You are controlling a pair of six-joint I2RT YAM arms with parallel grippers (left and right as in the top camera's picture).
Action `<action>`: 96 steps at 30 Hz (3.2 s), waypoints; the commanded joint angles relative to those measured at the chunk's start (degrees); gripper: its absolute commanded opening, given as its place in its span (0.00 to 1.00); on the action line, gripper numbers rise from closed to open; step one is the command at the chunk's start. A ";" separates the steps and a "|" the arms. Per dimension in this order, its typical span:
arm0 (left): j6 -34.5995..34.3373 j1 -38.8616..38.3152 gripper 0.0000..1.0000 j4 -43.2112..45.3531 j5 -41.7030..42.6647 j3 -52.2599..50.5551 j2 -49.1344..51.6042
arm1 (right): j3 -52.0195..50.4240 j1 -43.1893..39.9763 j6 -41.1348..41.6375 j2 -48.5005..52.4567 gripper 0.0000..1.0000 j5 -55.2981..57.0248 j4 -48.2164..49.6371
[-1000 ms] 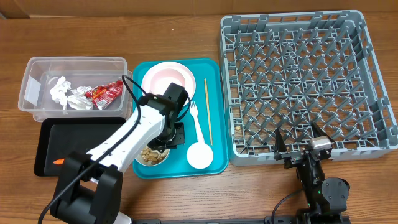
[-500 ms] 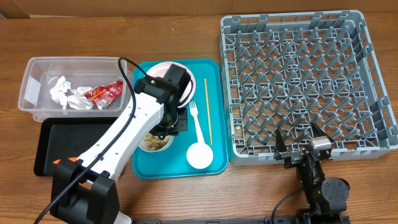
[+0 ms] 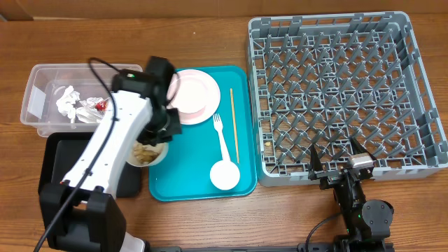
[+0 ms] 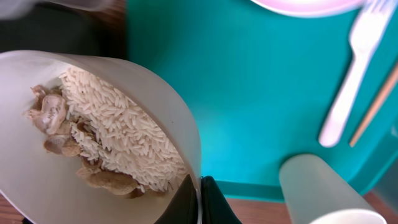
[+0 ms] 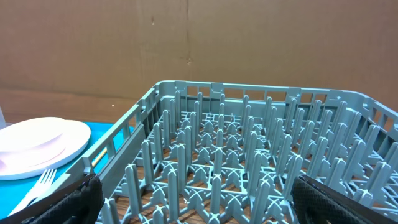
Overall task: Sort waste into correct bins and load items into the dishwasher
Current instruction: 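Lift the rice bowl with the left gripper and carry it over the black tray, then tilt the rice bowl with the left gripper to pour food onto the black tray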
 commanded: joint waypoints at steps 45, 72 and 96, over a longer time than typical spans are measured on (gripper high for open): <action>45.48 41.53 0.04 0.55 43.32 -5.09 0.15 | -0.61 0.31 -0.22 -0.46 1.00 0.07 0.20; 75.87 65.05 0.04 -7.26 69.18 -20.83 0.17 | -0.61 0.31 -0.20 -0.46 1.00 0.07 0.20; 84.67 67.23 0.04 -20.37 74.75 -20.94 0.15 | -0.61 0.31 -0.22 -0.46 1.00 0.07 0.20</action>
